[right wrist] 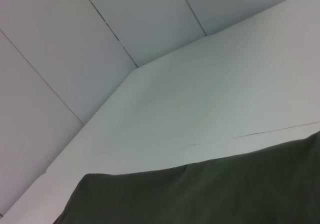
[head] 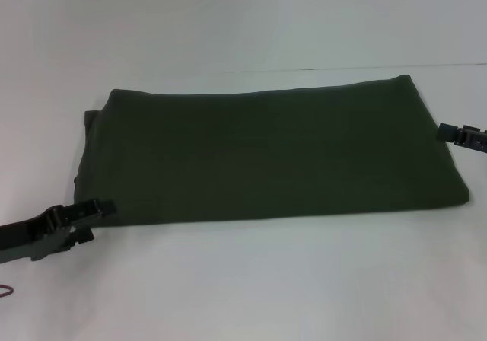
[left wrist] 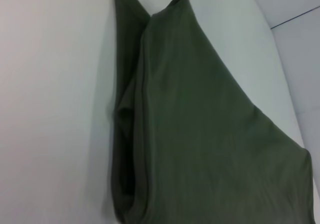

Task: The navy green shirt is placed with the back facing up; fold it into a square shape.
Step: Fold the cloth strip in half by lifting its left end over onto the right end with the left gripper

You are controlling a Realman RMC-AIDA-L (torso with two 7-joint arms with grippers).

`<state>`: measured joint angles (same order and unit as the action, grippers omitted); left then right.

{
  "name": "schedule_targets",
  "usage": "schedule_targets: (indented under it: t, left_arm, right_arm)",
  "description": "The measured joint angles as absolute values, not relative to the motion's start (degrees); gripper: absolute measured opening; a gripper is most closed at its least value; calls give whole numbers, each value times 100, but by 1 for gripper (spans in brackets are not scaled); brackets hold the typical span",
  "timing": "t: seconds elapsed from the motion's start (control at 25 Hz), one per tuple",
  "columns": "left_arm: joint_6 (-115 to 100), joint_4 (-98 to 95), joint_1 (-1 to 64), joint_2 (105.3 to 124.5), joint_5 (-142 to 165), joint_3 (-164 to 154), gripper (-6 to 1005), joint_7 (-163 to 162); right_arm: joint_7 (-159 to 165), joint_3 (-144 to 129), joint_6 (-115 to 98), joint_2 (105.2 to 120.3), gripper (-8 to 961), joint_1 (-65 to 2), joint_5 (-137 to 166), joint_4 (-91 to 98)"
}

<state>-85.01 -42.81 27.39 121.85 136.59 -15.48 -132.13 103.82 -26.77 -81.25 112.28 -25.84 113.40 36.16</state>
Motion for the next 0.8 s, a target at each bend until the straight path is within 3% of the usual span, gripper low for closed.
schedule_targets:
  t: [0.8]
  left_arm:
    - [-7959,-4060,2968,12089,14079,-1582,892,-13612]
  right_arm:
    - [10422,-2654,-8076,11233,923,-2597,11328,3586]
